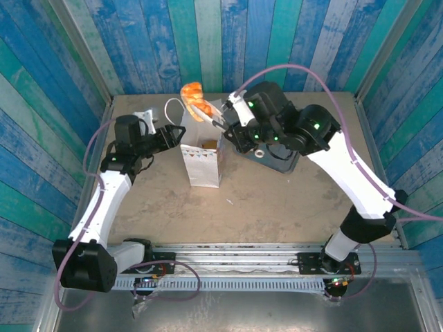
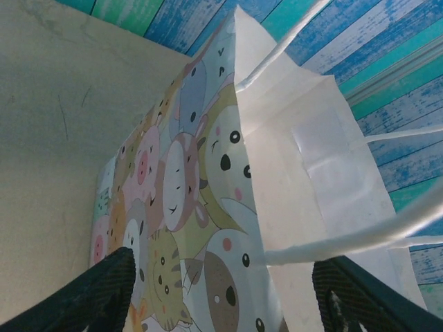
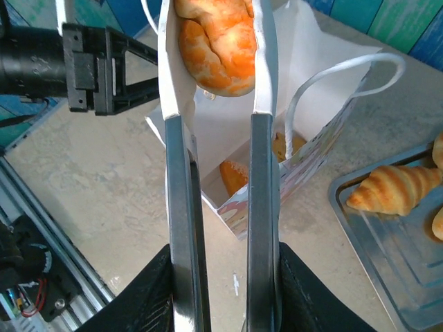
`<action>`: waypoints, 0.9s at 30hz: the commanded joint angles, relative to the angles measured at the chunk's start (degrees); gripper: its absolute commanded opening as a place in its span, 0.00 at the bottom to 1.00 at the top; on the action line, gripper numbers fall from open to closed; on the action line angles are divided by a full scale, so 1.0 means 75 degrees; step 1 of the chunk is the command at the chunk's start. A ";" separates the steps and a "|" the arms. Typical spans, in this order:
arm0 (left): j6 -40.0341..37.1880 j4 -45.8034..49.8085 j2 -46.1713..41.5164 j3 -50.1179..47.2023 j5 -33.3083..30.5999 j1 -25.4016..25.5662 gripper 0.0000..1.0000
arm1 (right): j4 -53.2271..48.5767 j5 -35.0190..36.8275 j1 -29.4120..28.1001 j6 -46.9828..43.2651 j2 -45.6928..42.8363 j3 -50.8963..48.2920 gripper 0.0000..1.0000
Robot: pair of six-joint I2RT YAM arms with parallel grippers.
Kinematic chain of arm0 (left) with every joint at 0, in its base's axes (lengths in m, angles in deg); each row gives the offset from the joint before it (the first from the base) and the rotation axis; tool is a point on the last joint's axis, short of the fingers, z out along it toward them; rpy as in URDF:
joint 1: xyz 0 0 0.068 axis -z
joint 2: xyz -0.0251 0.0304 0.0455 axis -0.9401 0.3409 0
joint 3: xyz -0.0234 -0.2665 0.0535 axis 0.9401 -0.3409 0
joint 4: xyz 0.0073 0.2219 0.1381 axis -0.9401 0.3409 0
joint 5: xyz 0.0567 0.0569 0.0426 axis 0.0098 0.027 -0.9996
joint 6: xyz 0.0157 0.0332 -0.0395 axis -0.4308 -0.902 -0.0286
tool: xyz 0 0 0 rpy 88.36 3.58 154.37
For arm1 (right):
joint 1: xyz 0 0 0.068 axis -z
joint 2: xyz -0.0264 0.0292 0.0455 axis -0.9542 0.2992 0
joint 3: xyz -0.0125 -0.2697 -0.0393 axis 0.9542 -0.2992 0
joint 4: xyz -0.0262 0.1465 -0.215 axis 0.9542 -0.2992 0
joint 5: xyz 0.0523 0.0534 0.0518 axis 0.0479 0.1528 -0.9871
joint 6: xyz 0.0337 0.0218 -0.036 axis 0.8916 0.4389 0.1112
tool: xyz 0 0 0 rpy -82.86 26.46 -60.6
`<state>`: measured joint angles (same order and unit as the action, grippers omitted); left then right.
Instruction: Place the fake bread into the paper bag
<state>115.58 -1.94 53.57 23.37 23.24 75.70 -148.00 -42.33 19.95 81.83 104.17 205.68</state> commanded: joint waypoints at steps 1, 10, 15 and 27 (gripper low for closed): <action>0.0019 -0.0392 0.0100 -0.0125 0.0099 0.0013 0.64 | -0.0027 0.0217 -0.0144 0.0020 0.0221 0.0378 0.35; 0.0027 -0.0444 0.0009 -0.0328 0.0066 0.0018 0.54 | -0.0686 0.0850 -0.0216 0.0029 0.1071 0.0869 0.35; 0.0040 -0.0450 -0.0039 -0.0341 0.0013 0.0014 0.53 | -0.0970 0.1035 -0.0212 0.0064 0.1330 0.0948 0.35; 0.0027 -0.0362 -0.0111 -0.0352 -0.0195 0.0011 0.45 | -0.1521 0.1248 -0.0221 0.0137 0.1658 0.0991 0.36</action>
<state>116.11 -4.28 53.52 21.27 22.37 75.70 -158.03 -34.50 18.66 82.42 115.73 211.12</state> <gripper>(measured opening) 0.452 0.359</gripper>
